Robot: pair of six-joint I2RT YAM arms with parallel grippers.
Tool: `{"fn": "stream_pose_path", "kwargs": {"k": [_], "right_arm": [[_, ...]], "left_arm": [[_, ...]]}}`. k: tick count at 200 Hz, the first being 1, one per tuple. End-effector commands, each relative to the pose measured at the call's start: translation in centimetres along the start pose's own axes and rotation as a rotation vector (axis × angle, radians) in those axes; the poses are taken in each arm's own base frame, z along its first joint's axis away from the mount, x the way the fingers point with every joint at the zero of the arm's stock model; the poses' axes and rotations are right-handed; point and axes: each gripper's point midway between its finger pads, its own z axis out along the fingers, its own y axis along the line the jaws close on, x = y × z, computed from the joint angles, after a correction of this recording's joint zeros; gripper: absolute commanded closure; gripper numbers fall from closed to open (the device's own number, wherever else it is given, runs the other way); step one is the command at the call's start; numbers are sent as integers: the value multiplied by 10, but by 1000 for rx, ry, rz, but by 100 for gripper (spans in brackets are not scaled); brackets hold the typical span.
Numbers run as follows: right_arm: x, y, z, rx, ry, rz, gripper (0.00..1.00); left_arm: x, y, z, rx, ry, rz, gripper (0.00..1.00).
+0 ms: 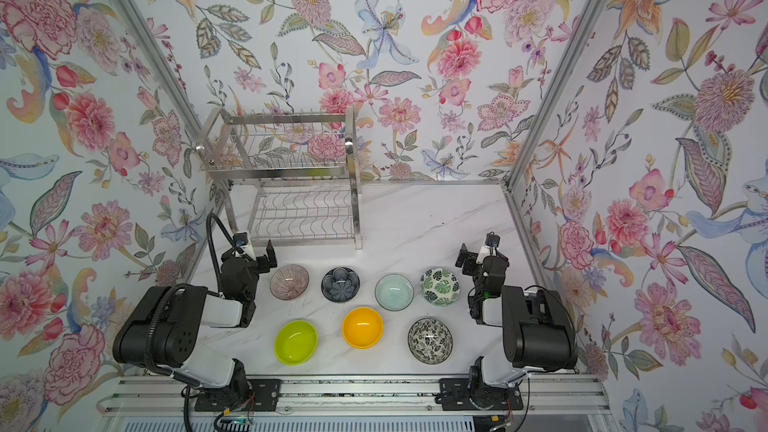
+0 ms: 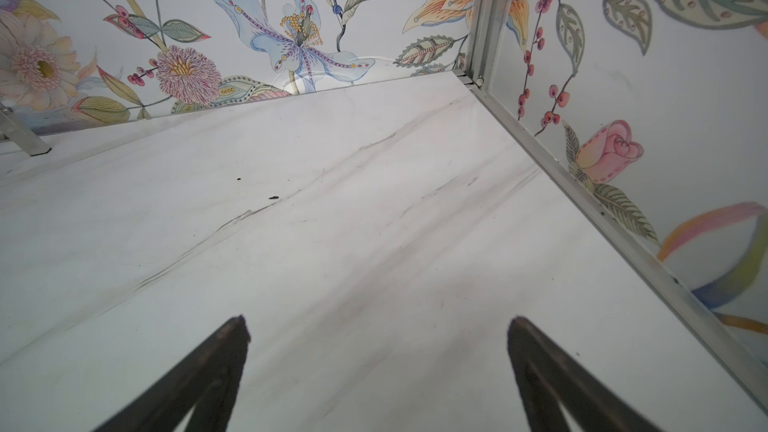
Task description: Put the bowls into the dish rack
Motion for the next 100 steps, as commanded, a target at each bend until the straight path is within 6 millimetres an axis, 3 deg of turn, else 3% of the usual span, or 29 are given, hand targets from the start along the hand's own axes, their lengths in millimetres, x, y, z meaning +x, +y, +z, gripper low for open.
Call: {"fn": "stream_pose_path", "kwargs": {"k": [1,39,45,100], "right_arm": [[-10,-2,3,24,-4,11,1],[-13,-3,3,39,-10,6,1],[-13,-4,2,48,-11,7,2],[-15,-3,-1,69,-27,-8,1]], "left_arm": [[-2,-1,0,2,-9,10,1],[2,-2,1,6,12,16,1],[-11,-1,-1,3,-20,7,1],[-19,10,-2,-63,10,-7,1]]}}
